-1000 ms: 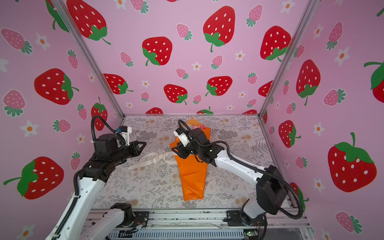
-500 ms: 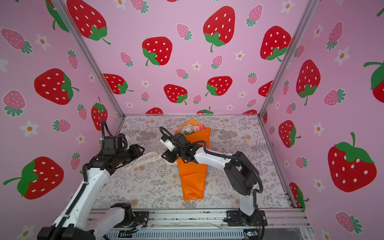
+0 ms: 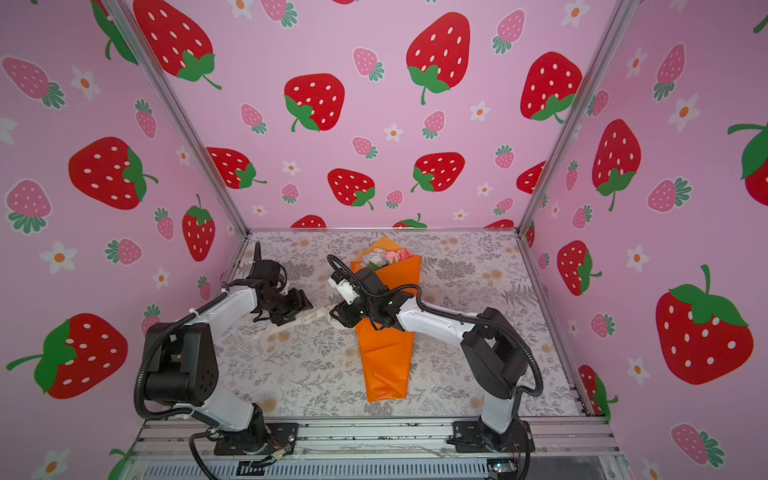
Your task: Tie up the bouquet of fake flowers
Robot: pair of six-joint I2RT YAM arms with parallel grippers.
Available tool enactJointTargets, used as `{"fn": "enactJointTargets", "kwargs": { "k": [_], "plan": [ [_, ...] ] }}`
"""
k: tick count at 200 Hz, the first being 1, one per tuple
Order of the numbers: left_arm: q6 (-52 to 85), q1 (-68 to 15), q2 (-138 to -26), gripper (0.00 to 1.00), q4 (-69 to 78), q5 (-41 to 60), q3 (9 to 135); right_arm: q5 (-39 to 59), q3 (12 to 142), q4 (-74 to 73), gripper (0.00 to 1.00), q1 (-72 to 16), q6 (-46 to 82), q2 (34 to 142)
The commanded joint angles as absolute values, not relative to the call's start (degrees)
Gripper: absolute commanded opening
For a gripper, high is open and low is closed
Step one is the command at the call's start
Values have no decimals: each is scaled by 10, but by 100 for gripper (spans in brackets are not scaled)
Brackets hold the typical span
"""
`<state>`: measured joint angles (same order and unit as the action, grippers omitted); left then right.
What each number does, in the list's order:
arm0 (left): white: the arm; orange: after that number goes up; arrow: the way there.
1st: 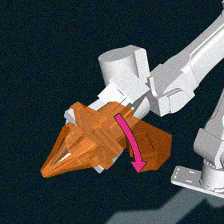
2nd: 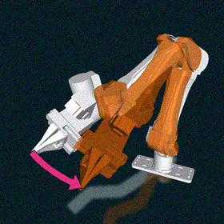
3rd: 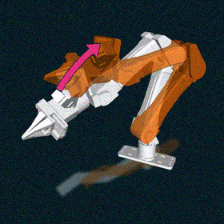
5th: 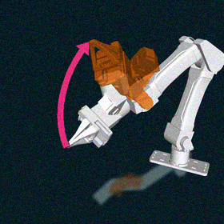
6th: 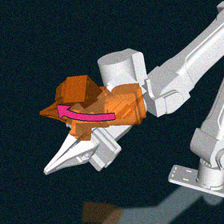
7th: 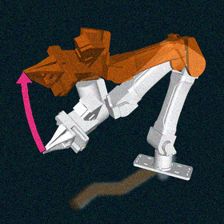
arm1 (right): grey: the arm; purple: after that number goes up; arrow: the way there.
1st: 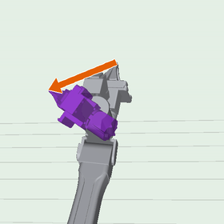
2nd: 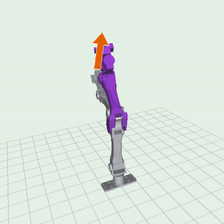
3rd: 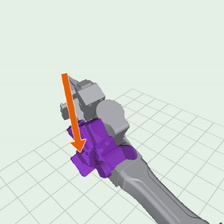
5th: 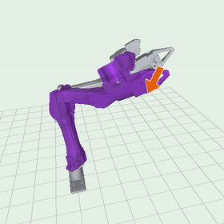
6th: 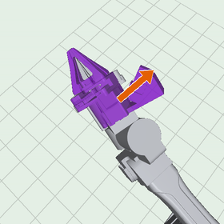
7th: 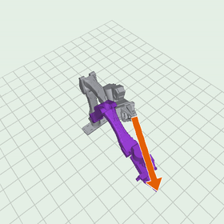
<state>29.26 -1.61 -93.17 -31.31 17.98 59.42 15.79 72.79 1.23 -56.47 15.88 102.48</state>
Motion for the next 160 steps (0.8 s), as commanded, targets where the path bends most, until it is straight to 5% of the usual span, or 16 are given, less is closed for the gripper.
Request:
{"fn": "enactJointTargets", "kwargs": {
  "k": [1,43,99,160],
  "plan": [
    [304,-28,-955,72,-303,170,638,146,715,8,47,-563,166,1007],
    [298,-37,-1034,70,-326,138,700,152,704,8,47,-562,179,1007],
    [309,-39,-1088,53,-343,112,726,143,687,10,47,-563,180,993],
    [299,-39,-1082,10,-336,135,727,116,678,14,47,-562,181,975]
  ]
}}
